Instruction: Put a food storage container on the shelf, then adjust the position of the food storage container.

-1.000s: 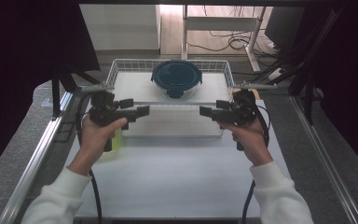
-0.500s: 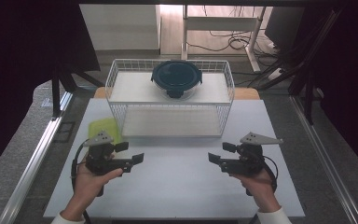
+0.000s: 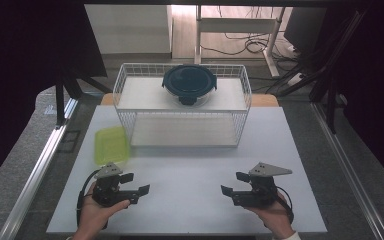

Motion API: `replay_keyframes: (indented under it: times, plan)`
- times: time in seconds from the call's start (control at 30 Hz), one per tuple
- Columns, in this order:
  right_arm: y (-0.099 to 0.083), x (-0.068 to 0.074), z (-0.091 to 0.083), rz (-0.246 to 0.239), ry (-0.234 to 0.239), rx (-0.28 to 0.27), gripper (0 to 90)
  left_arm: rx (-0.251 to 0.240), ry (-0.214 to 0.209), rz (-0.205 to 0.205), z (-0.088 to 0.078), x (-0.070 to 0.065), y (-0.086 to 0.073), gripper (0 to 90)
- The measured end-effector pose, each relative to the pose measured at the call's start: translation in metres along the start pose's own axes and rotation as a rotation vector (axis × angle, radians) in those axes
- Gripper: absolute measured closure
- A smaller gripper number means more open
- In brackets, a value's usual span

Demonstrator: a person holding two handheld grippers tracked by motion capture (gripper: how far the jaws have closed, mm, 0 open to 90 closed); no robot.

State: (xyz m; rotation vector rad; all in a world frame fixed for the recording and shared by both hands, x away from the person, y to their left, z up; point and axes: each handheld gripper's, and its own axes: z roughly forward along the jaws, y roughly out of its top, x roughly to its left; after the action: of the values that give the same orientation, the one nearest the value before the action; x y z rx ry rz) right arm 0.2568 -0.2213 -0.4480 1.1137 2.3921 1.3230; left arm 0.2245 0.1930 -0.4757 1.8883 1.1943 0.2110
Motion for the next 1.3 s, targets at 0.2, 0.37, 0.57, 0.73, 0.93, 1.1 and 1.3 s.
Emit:
replay_keyframes:
  times: [0.2, 0.37, 0.57, 0.73, 0.93, 1.1, 1.3]
  plan:
    - [-0.002, -0.002, 0.004, 0.001, 0.012, 0.027, 26.9, 0.006, 0.0, -0.009, 0.002, 0.002, -0.002, 23.3]
    - [-0.003, -0.004, 0.005, 0.008, 0.02, 0.037, 27.4, 0.005, -0.009, 0.0, 0.001, 0.001, 0.0, 23.2]
    - [-0.002, -0.004, 0.006, 0.015, 0.021, 0.037, 27.1, -0.028, 0.015, -0.005, -0.011, 0.01, 0.009, 24.0]
    - [-0.004, -0.005, 0.009, 0.022, 0.018, 0.05, 26.4, -0.032, 0.068, 0.0, -0.024, 0.03, 0.022, 28.7]
    - [-0.004, -0.006, 0.011, 0.032, 0.016, 0.059, 25.9, -0.037, 0.116, -0.02, -0.036, 0.071, 0.042, 36.3]
    - [-0.005, -0.008, 0.012, 0.046, 0.01, 0.067, 25.2, -0.026, 0.151, -0.04, -0.037, 0.105, 0.059, 45.9]
    - [-0.004, -0.008, 0.012, 0.093, 0.064, 0.046, 25.1, 0.034, 0.187, -0.049, -0.025, 0.132, 0.077, 58.6]
